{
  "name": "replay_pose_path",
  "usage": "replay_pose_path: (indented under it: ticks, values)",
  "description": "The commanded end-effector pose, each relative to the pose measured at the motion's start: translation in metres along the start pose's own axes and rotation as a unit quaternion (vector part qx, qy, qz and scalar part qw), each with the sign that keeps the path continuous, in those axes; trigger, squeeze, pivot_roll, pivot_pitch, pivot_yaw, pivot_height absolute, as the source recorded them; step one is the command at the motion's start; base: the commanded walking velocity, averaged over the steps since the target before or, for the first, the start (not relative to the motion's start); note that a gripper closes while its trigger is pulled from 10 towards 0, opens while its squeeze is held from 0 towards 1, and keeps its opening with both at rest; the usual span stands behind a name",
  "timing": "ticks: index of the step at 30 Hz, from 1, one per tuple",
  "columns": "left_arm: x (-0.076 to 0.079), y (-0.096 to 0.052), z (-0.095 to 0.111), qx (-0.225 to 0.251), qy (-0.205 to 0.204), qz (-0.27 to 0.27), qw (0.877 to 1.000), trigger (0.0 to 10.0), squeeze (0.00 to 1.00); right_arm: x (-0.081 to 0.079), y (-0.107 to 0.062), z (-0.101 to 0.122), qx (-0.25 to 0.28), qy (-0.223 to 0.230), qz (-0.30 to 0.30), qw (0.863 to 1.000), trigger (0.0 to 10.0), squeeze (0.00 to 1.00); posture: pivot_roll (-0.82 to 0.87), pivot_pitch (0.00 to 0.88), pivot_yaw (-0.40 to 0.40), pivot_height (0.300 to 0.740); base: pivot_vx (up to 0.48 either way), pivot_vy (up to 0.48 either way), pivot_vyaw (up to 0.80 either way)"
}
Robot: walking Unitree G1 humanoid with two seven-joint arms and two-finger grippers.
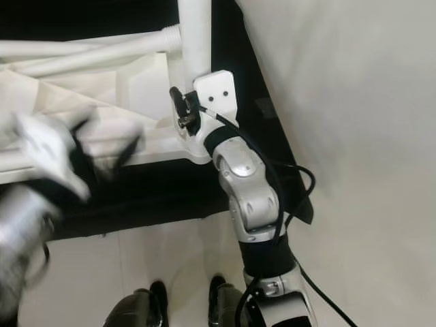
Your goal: Building children table
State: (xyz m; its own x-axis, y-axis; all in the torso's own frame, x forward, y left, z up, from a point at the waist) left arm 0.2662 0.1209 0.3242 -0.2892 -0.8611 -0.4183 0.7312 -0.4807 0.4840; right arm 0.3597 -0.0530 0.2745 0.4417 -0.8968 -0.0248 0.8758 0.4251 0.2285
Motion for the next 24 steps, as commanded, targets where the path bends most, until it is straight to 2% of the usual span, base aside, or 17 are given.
replay_pose_path:
  ticks: [1,3,4,5,7,9,11,12,15,16,18,21,24]
  values:
    - [0.002,-0.002,-0.006,-0.015,-0.015,-0.017,1.000,10.0,0.00,0.014,-0.011,-0.067,-0.129,0.029,-0.033,0.991,10.0,0.00,-0.04,0.299,0.027,0.740,0.000,0.000,0.00]
    - [0.006,0.016,0.024,0.044,-0.046,-0.103,0.993,10.0,0.00,0.012,-0.009,-0.066,-0.125,0.030,-0.030,0.991,10.0,0.00,-0.04,0.280,0.032,0.740,0.000,0.000,0.00]
    - [0.006,0.016,0.024,0.044,-0.046,-0.103,0.993,10.0,0.00,0.012,-0.009,-0.066,-0.125,0.030,-0.030,0.991,10.0,0.00,-0.04,0.280,0.032,0.740,0.000,0.000,0.00]
    - [0.009,0.023,0.037,0.068,-0.061,-0.148,0.985,10.0,0.00,0.012,-0.008,-0.065,-0.122,0.031,-0.029,0.992,10.0,0.00,-0.04,0.269,0.037,0.740,0.000,0.000,0.00]
    - [0.014,0.029,0.050,0.090,-0.079,-0.201,0.972,10.0,0.00,0.011,-0.006,-0.064,-0.117,0.033,-0.029,0.992,10.0,0.00,-0.04,0.259,0.044,0.740,0.000,0.000,0.00]
    - [0.014,0.029,0.050,0.090,-0.079,-0.201,0.972,10.0,0.00,0.011,-0.006,-0.064,-0.117,0.033,-0.029,0.992,10.0,0.00,-0.04,0.259,0.044,0.740,0.000,0.000,0.00]
    - [0.009,0.043,0.051,0.090,-0.078,-0.207,0.971,10.0,0.00,0.008,-0.005,-0.063,-0.113,0.037,-0.025,0.993,10.0,0.00,-0.03,0.248,0.050,0.740,0.000,0.000,0.00]
    - [0.005,0.055,0.051,0.091,-0.083,-0.201,0.972,10.0,0.00,0.005,-0.005,-0.063,-0.110,0.042,-0.020,0.993,10.0,0.00,-0.03,0.243,0.057,0.740,0.000,0.000,0.00]
    - [0.003,0.060,0.051,0.090,-0.089,-0.200,0.971,10.0,0.00,0.003,-0.005,-0.063,-0.109,0.044,-0.018,0.993,10.0,0.00,-0.04,0.242,0.059,0.740,0.000,0.000,0.00]
    - [0.000,0.067,0.052,0.090,-0.089,-0.197,0.972,10.0,0.00,0.001,-0.005,-0.063,-0.108,0.046,-0.014,0.993,10.0,0.00,-0.04,0.242,0.062,0.740,0.000,0.000,0.00]
    - [0.000,0.067,0.052,0.090,-0.089,-0.197,0.972,10.0,0.00,0.001,-0.005,-0.063,-0.108,0.046,-0.014,0.993,10.0,0.00,-0.04,0.242,0.062,0.740,0.000,0.000,0.00]
    - [-0.004,0.094,0.056,0.088,-0.089,-0.194,0.973,10.0,0.00,-0.005,-0.006,-0.062,-0.105,0.051,-0.005,0.993,10.0,0.00,-0.04,0.243,0.073,0.740,0.000,0.000,0.00]
    - [-0.003,0.099,0.057,0.088,-0.093,-0.198,0.972,10.0,0.00,-0.005,-0.007,-0.062,-0.105,0.052,-0.004,0.993,10.0,0.00,-0.04,0.243,0.073,0.740,0.000,0.000,0.00]
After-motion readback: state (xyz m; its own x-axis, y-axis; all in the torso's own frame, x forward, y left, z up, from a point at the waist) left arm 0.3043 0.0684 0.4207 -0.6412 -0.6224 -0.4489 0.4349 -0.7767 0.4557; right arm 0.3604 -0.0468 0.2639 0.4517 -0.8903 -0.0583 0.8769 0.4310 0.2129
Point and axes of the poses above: a point about 5 cm out from each wrist's last joint towards the gripper, its own y axis pointing out of the wrist towards the gripper, its own z axis along the axis of the wrist's last joint, x = y × z, the point moved 4 cm from there along y, pointing out of the wrist towards the gripper, and after that the axes turned 12 degrees about y, right-handed, at the moved point
